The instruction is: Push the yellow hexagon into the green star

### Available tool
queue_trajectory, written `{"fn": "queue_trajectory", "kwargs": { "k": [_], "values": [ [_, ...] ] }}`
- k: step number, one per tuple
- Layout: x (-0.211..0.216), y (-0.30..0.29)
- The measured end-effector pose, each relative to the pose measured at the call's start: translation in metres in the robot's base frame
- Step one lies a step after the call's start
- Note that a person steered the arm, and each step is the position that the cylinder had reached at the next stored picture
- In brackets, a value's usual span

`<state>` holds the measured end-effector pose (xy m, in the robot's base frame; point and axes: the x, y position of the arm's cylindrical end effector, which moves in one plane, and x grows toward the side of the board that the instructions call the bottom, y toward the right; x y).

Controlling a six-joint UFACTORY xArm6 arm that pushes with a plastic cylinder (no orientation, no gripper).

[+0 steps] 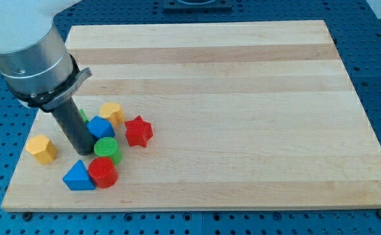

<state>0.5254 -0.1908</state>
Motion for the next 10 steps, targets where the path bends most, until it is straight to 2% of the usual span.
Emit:
{"fn": "queue_trajectory", "kwargs": {
  "k": [1,2,3,5,6,10],
  "values": [
    [0.005,-0.019],
    [0.045,-0.072],
    [0.059,-0.112],
    [0.024,-0.107],
    [0.02,-0.097],
    [-0.016,-0.022]
  ]
}}
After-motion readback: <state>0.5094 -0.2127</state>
